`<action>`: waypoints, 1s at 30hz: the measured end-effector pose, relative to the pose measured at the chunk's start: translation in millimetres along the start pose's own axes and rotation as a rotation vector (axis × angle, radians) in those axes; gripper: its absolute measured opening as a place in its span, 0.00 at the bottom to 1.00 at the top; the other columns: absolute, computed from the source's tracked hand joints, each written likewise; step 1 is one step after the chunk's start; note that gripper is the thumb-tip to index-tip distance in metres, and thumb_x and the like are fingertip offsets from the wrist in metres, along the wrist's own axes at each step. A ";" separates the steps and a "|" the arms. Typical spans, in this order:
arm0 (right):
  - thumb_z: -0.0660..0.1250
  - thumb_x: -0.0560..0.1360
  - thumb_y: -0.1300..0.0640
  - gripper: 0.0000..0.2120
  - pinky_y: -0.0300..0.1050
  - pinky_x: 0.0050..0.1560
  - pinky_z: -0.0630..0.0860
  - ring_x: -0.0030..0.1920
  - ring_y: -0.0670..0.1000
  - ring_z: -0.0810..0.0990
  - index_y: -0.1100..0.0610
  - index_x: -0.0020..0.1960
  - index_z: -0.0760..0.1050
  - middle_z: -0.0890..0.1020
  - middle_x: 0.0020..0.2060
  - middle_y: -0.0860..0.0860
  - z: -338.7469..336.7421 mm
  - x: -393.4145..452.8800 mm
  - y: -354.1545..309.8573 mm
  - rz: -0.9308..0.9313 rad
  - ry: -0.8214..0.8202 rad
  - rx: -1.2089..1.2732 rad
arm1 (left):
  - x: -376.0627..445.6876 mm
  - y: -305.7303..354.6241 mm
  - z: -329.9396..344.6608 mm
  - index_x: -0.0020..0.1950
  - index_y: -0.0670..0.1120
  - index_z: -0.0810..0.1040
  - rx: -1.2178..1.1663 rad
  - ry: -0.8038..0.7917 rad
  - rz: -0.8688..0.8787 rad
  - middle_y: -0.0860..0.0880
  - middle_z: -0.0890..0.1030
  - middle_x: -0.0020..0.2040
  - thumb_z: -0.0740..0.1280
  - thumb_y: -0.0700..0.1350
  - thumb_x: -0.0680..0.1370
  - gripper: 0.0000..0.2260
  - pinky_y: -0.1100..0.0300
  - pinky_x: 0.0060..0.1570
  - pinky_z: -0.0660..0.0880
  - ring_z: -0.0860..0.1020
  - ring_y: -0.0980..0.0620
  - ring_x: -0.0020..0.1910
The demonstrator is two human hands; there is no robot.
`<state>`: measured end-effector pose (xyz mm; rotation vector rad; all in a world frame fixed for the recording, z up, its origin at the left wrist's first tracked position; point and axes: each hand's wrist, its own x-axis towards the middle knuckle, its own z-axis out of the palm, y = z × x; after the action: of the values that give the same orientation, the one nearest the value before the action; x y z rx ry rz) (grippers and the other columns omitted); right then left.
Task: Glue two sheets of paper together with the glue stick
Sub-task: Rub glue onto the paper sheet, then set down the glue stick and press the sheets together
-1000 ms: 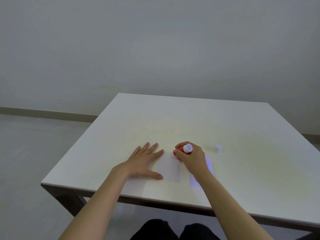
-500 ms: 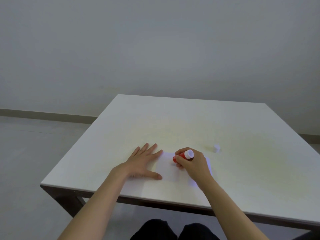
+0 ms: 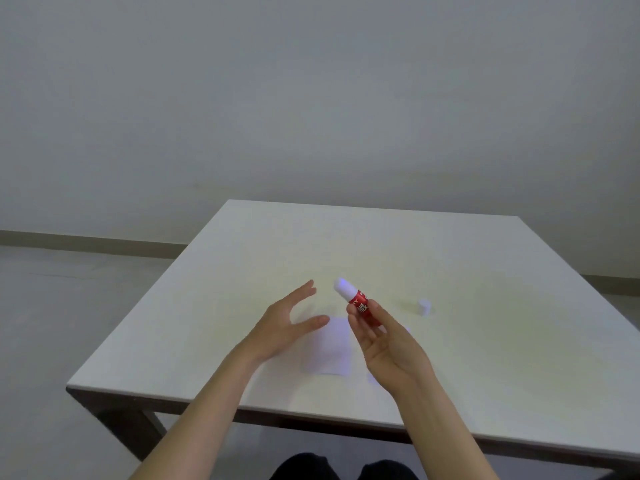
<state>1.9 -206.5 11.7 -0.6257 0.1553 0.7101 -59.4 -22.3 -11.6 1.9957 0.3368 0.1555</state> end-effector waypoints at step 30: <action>0.66 0.73 0.46 0.17 0.41 0.65 0.58 0.66 0.49 0.67 0.49 0.61 0.77 0.76 0.64 0.45 -18.3 9.5 25.3 -0.583 -0.373 -2.341 | 46.0 -8.4 -38.1 0.38 0.42 0.79 0.117 0.422 -0.040 0.51 0.85 0.36 0.66 0.44 0.75 0.08 0.71 0.33 0.66 0.79 0.64 0.39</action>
<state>-6.0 -197.1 -18.5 -2.5418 -1.3932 0.0836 -26.9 27.9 -4.5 2.0608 0.6667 0.5462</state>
